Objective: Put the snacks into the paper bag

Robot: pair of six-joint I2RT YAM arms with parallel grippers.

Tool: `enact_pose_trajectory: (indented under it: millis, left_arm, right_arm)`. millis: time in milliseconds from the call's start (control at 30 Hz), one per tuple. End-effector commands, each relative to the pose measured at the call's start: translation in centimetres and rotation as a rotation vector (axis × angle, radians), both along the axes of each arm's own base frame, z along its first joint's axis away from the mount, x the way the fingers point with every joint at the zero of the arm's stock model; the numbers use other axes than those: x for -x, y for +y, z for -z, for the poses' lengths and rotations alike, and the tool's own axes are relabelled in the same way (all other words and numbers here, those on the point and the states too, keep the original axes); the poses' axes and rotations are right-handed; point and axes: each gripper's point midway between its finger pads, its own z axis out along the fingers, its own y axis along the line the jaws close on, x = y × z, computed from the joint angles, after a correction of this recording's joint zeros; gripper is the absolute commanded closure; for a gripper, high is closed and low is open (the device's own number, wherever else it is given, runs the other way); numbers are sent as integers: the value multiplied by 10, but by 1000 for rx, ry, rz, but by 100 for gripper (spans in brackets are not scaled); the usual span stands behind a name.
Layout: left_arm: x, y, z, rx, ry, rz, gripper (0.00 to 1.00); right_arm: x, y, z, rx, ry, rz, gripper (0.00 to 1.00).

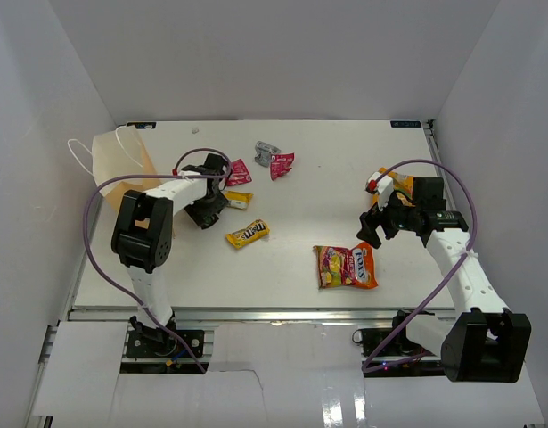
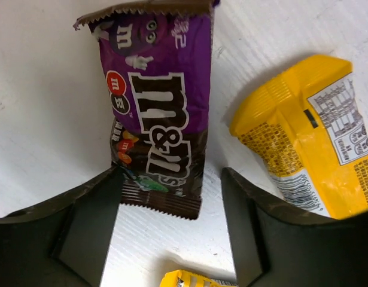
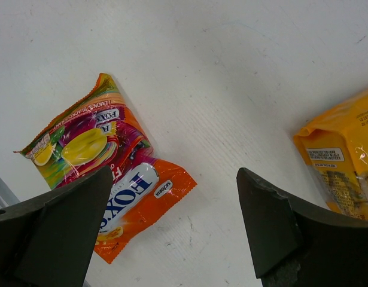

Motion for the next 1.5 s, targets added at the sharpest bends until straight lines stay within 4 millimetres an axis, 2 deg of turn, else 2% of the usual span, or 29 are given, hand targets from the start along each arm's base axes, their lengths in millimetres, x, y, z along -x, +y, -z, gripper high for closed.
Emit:
enact_pose_trajectory:
  millis: [0,100,133,200,233,300,400,433,500,533,567,633,667,733,767,833,867,933,967,1033,1067,1133,1167,1267,1300,1367,1400,1467]
  left_arm:
    - [2,10,7,-53,35,24,26]
    - [6,11,12,-56,50,42,34]
    - [6,11,13,-60,51,61,43]
    - [6,10,10,-54,48,93,53]
    - [4,9,7,-59,44,135,64]
    - [2,6,2,-49,36,183,70]
    - [-6,-1,-19,-34,-18,286,80]
    - [-8,-2,-35,-35,-52,339,84]
    - [-11,-12,-51,4,-103,411,88]
    - [-13,-19,-72,31,-167,462,91]
    - [-13,-22,-83,27,-191,546,97]
    - [-12,-35,-104,73,-264,632,99]
    - [-10,-35,-128,63,-328,673,99]
    - [-10,-39,-158,63,-410,714,100]
    - [-8,-38,-183,49,-471,731,100]
    - [-7,-36,-214,33,-538,744,100]
    - [-9,-35,-247,19,-614,737,100]
    - [-8,-27,-276,-10,-663,721,100]
    - [-12,-19,-304,-34,-720,690,100]
    - [-12,-2,-328,-59,-758,635,100]
    - [-12,5,-350,-69,-802,613,100]
    - [-13,26,-369,-90,-834,540,100]
    - [-12,35,-387,-102,-863,504,100]
    - [-12,62,-402,-128,-877,390,100]
    - [-8,79,-407,-160,-863,325,100]
    - [-3,95,-412,-179,-861,241,100]
    - [5,113,-415,-208,-855,157,100]
    - [12,128,-416,-234,-847,95,100]
  right_arm:
    - [-7,1,-7,-9,-32,-2,10]
    - [-8,0,-7,-7,-30,4,10]
    - [-8,-1,-7,-6,-28,7,10]
    - [-9,-1,-7,-3,-27,8,10]
    - [-10,-1,-7,-3,-27,8,10]
    - [-11,-1,-7,-4,-24,9,10]
    - [-12,-1,-6,-7,-20,8,10]
    - [-12,0,-6,-8,-19,7,10]
    - [-13,0,-6,-8,-17,7,10]
    - [-13,0,-7,-9,-19,6,10]
    - [-13,0,-6,-8,-15,5,10]
    - [-14,0,-6,-11,-16,3,10]
    - [-15,0,-6,-11,-15,3,10]
    - [-15,1,-7,-13,-15,1,10]
    - [-15,1,-6,-13,-13,-1,10]
    - [-15,1,-6,-15,-14,-2,10]
    - [-16,1,-6,-14,-13,-2,10]
    - [-16,2,-7,-20,-13,-5,10]
    - [-17,2,-7,-22,-14,-5,10]
    - [-18,3,-8,-27,-13,-6,10]
    - [-18,4,-8,-29,-14,-9,10]
    - [-18,4,-8,-29,-17,-9,10]
    - [-18,4,-7,-29,-14,-9,10]
    - [-16,4,-6,-26,-14,-12,10]
    - [-16,3,-5,-25,-16,-14,10]
    - [-15,3,-5,-23,-18,-15,10]
    - [-15,3,-4,-21,-20,-16,10]
    - [-14,3,-3,-21,-19,-18,10]
